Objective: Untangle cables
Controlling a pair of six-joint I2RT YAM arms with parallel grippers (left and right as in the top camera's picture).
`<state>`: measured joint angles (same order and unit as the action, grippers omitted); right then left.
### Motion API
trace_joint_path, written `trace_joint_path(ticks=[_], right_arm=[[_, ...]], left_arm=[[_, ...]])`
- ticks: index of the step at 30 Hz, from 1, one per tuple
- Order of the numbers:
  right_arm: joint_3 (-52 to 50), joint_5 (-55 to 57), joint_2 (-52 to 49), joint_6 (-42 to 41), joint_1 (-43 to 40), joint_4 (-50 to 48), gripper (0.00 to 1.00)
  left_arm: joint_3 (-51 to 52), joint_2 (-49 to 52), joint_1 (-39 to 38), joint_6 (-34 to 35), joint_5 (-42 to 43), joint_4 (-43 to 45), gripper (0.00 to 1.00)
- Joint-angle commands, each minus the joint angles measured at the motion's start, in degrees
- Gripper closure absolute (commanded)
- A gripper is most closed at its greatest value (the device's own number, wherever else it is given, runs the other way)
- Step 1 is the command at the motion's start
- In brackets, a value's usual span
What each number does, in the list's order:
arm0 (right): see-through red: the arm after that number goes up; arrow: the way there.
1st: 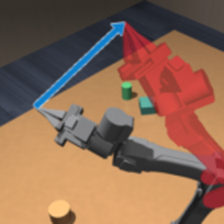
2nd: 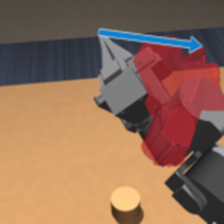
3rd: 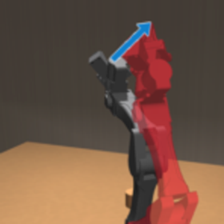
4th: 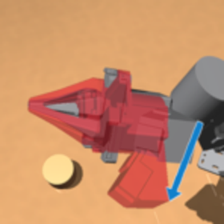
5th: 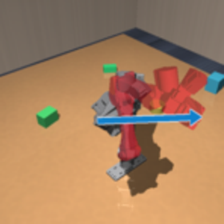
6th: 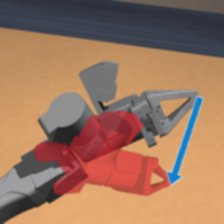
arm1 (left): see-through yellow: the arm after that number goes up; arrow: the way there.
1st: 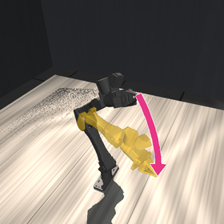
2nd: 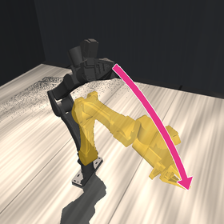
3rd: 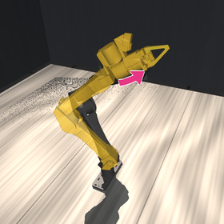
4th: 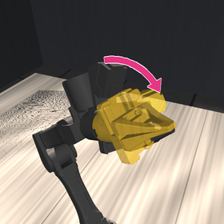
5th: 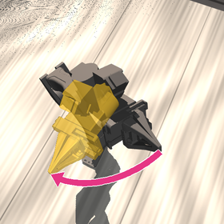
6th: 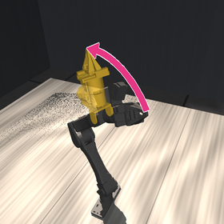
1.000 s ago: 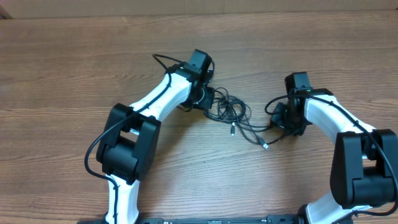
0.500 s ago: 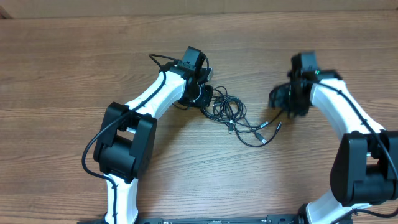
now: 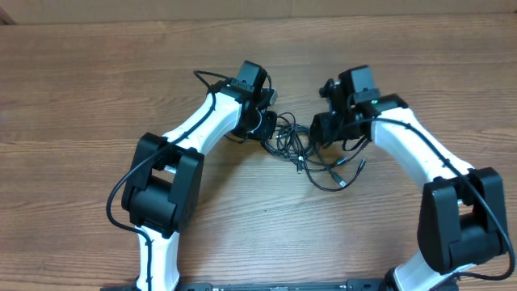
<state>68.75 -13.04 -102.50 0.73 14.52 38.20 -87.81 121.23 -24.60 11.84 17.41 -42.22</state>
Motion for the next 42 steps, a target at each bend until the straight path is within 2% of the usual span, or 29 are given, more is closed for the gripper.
trace_joint_path(ticks=[1,6,8,9,10,26,33,36,39,41,42], right_arm=[[-4.15,3.15,0.04,1.29,1.9,-4.0,0.56],[-7.72,3.34,-0.02,1.27,1.97,-9.31,0.61],[-8.68,3.34,-0.07,1.22,1.97,-11.41,0.69],[-8.74,3.34,-0.07,1.11,1.97,-12.0,0.77],[-8.74,3.34,-0.07,1.01,1.97,-12.2,0.8],[-8.76,3.34,-0.5,1.01,1.97,-12.17,0.83],[-8.81,3.39,-0.5,1.01,1.97,-12.11,0.96],[-8.81,4.0,-0.5,-0.17,1.86,-11.78,0.96],[-8.81,10.97,-0.5,-8.96,1.79,-11.08,0.96],[-8.81,20.79,-0.5,-27.21,0.85,-7.06,0.96],[-8.81,25.62,-0.5,-41.48,-0.5,-1.51,0.96]], left_arm=[[-0.9,0.57,0.15,-1.09,0.68,0.02,0.96],[-0.9,0.57,0.15,-1.09,0.68,0.02,0.96],[-0.9,0.57,0.15,-1.09,0.66,0.02,0.96],[-0.9,0.57,0.15,-1.09,0.68,0.0,0.96],[-0.9,0.57,0.15,-1.09,0.68,0.0,0.96],[-0.9,0.57,0.15,-1.09,0.68,-0.22,0.96],[-0.9,0.57,0.15,-1.09,0.68,-0.22,0.96],[-0.9,0.57,0.15,-1.09,0.68,-0.26,0.96],[-0.9,0.57,0.15,-1.09,0.68,-0.48,0.96],[-0.9,0.57,0.15,-1.09,0.66,-0.63,0.96],[-0.9,0.57,0.15,-1.09,0.66,-0.66,0.96]])
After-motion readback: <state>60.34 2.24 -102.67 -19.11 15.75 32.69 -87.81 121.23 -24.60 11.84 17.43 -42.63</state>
